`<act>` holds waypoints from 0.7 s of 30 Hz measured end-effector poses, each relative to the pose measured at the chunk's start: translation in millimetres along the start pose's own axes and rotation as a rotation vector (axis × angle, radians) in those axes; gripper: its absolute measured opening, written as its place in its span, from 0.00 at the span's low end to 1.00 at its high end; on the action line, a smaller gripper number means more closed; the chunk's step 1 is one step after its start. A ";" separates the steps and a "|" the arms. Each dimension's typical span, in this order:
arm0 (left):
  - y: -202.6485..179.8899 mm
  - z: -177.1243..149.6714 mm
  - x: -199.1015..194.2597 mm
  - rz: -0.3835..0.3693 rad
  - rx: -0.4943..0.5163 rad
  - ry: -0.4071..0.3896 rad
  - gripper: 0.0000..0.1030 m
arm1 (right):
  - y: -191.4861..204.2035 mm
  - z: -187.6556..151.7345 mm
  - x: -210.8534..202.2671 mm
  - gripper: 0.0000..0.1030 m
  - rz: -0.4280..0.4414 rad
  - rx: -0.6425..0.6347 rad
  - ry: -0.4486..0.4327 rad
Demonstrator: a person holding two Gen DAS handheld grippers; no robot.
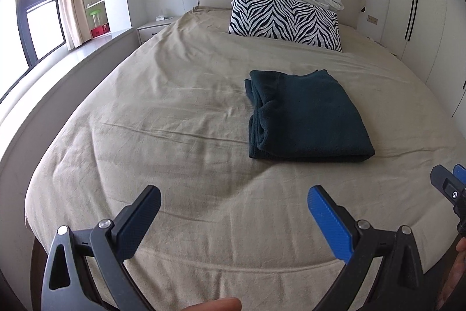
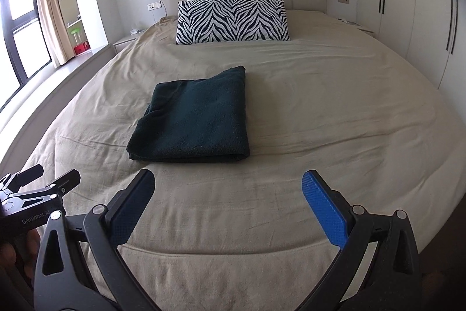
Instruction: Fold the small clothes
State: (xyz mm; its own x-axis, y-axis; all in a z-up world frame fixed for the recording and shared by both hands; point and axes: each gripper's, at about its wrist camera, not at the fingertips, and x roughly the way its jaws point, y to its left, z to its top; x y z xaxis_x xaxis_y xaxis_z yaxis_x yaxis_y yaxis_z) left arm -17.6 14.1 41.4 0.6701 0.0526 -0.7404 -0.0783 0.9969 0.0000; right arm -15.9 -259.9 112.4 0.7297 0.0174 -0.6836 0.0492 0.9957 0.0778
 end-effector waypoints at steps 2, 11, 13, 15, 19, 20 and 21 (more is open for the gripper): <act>0.7 -0.4 1.4 0.000 -0.002 0.004 1.00 | 2.0 -2.3 4.7 1.00 0.002 -0.001 0.016; 1.3 -4.3 7.4 -0.007 -0.008 0.022 1.00 | 9.6 -7.1 18.9 1.00 -0.002 -0.012 0.064; 1.5 -4.4 8.4 -0.007 -0.008 0.025 1.00 | 10.3 -7.2 21.5 1.00 0.001 -0.012 0.071; 2.0 -4.7 9.8 -0.010 -0.010 0.028 1.00 | 11.9 -7.6 24.3 1.00 0.001 -0.012 0.078; 2.7 -5.5 12.0 -0.011 -0.012 0.032 1.00 | 14.8 -8.0 29.4 1.00 0.002 -0.016 0.091; 3.0 -5.6 12.3 -0.011 -0.012 0.032 1.00 | 15.3 -7.9 30.7 1.00 0.002 -0.017 0.093; 3.0 -5.7 12.4 -0.011 -0.012 0.033 1.00 | 16.2 -8.4 32.2 1.00 0.001 -0.017 0.095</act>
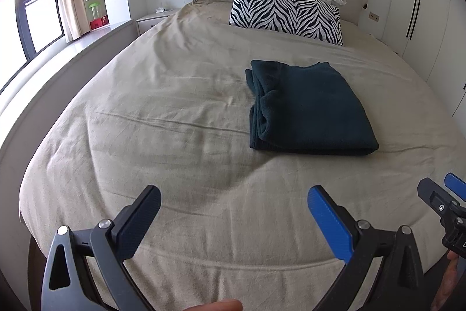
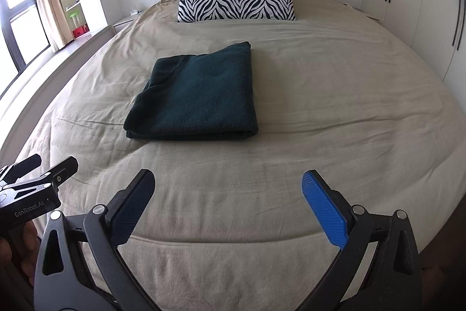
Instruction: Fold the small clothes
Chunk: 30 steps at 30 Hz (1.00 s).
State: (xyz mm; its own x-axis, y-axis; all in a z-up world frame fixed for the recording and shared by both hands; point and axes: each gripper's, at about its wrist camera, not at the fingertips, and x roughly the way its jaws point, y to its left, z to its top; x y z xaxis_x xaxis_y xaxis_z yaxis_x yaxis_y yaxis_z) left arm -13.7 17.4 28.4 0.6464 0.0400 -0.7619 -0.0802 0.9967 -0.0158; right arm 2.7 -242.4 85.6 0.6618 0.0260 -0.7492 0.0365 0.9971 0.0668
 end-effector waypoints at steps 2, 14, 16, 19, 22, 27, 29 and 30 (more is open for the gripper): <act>0.0 0.0 -0.1 0.000 0.000 -0.001 1.00 | 1.0 0.0 2.1 1.00 0.000 0.002 0.003; 1.9 -5.2 6.1 -0.003 -0.004 0.013 1.00 | 5.8 -3.5 10.1 1.00 -0.004 0.012 0.020; 1.6 -4.9 5.8 -0.003 -0.004 0.012 1.00 | 6.1 -3.8 10.9 1.00 -0.003 0.013 0.022; 1.7 -4.9 5.8 -0.002 -0.004 0.012 1.00 | 7.0 -3.9 11.8 1.00 -0.003 0.013 0.025; 1.9 -5.4 6.3 -0.003 -0.004 0.014 1.00 | 6.9 -3.9 11.8 1.00 -0.002 0.013 0.025; 1.9 -7.6 7.6 -0.004 -0.003 0.015 1.00 | 7.6 -5.0 12.5 1.00 -0.003 0.015 0.027; 1.8 -8.0 7.5 -0.004 -0.002 0.015 1.00 | 7.9 -5.2 13.0 1.00 -0.004 0.015 0.029; 1.8 -8.1 7.6 -0.004 -0.003 0.015 1.00 | 8.5 -5.7 13.2 1.00 -0.004 0.016 0.029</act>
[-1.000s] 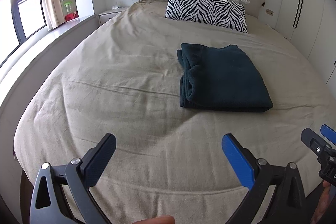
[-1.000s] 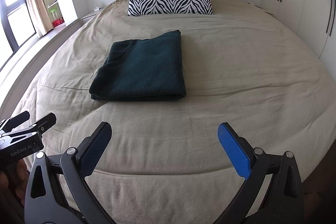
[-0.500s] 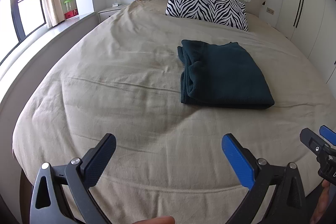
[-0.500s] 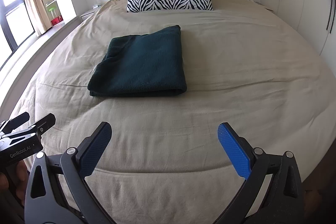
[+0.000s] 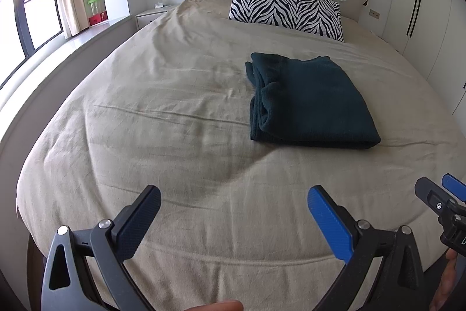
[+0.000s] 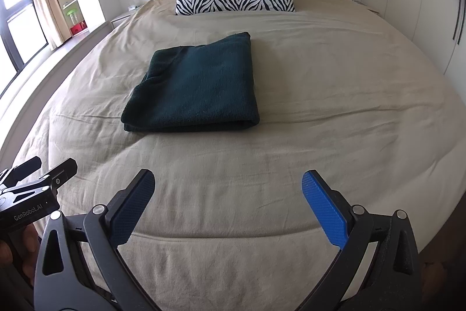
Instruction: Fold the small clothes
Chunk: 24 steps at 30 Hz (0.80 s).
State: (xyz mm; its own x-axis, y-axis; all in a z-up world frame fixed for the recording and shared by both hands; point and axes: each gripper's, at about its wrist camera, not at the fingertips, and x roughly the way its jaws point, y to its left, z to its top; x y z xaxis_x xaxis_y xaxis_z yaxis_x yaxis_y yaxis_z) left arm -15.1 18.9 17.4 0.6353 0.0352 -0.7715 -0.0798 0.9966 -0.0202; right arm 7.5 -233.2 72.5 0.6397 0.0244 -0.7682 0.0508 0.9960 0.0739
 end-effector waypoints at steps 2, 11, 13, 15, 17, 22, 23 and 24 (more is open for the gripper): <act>-0.2 -0.2 0.3 -0.001 -0.001 0.001 1.00 | 0.0 0.0 0.1 1.00 -0.001 0.000 0.000; -0.8 -3.1 2.4 -0.003 0.004 0.006 1.00 | 1.7 -3.4 1.9 1.00 -0.001 0.004 0.005; -0.5 -2.9 2.8 -0.005 0.004 0.007 1.00 | 1.5 -3.9 2.2 1.00 0.000 0.005 0.006; -0.6 -3.1 2.9 -0.004 0.005 0.007 1.00 | 2.1 -4.4 3.0 1.00 0.000 0.005 0.008; -0.5 -2.8 2.7 -0.004 0.005 0.007 1.00 | 1.8 -5.0 3.0 1.00 0.001 0.007 0.008; -0.4 -2.7 2.6 -0.004 0.005 0.008 1.00 | 1.9 -5.0 3.0 1.00 0.001 0.007 0.008; -0.5 -2.8 2.6 -0.004 0.005 0.009 1.00 | 2.2 -5.2 3.1 1.00 0.001 0.007 0.009; -0.6 -3.3 2.7 -0.005 0.005 0.009 1.00 | 2.4 -5.4 3.1 1.00 0.001 0.007 0.009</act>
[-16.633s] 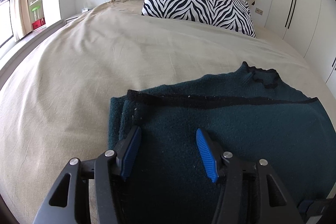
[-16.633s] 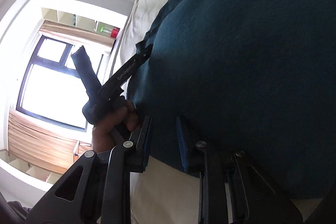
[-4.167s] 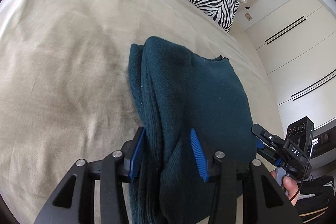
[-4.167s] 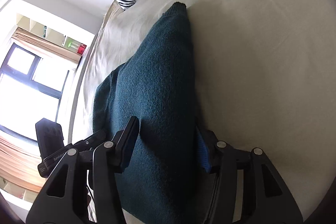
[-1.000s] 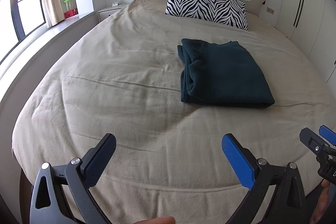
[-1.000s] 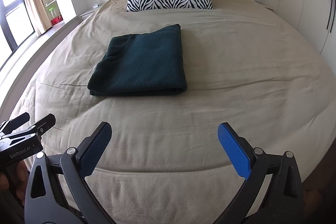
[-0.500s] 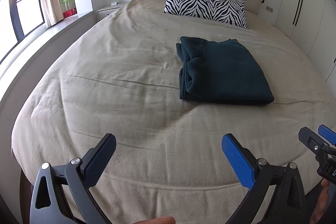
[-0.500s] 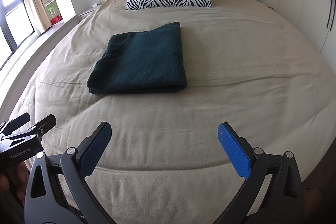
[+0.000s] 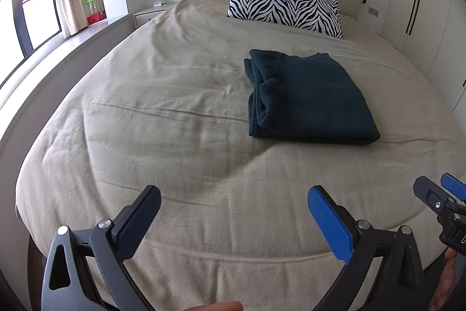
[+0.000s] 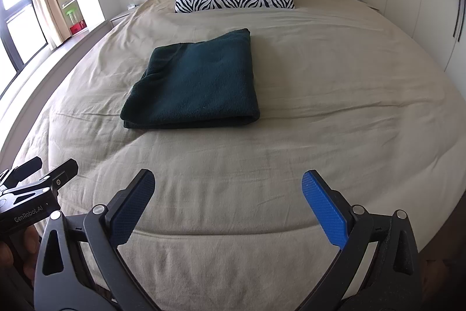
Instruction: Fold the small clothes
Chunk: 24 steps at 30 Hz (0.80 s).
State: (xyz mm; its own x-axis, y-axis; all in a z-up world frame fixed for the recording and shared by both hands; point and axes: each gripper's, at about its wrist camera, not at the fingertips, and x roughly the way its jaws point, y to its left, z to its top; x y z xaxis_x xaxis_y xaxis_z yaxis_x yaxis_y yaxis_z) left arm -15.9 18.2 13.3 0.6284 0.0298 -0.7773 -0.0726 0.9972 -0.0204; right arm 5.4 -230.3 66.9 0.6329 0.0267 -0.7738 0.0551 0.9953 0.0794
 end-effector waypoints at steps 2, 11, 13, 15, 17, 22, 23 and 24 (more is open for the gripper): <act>0.1 0.0 0.2 -0.001 0.001 0.001 1.00 | -0.5 0.4 -0.1 1.00 -0.001 0.000 0.000; 0.6 0.0 0.3 -0.002 0.000 0.002 1.00 | 0.1 -0.5 0.0 1.00 -0.001 0.001 0.001; 0.7 -0.7 0.4 -0.003 0.000 0.003 1.00 | 0.4 -1.1 0.0 1.00 0.000 0.001 0.001; 1.0 -0.3 0.4 -0.001 0.002 0.002 1.00 | 0.6 -1.8 -0.2 1.00 0.001 0.001 0.001; 1.2 0.1 0.5 -0.003 0.002 0.002 1.00 | 0.8 -2.4 -0.3 1.00 0.002 0.001 0.001; 1.5 0.2 0.5 -0.004 0.004 0.004 1.00 | 1.3 -3.3 -0.7 1.00 0.004 0.002 0.002; 1.4 0.1 0.5 -0.005 0.004 0.004 1.00 | 1.8 -3.7 -1.0 1.00 0.004 0.001 0.003; 1.2 -0.2 0.4 -0.005 0.004 0.005 1.00 | 1.4 -3.5 -0.9 1.00 0.004 0.001 0.002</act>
State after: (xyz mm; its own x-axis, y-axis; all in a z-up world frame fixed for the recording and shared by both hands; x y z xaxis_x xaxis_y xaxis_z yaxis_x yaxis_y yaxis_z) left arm -15.8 19.4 12.8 0.6252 0.0245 -0.7801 -0.0666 0.9975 -0.0220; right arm 2.2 -228.6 65.5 0.6313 0.0312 -0.7749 0.0531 0.9951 0.0832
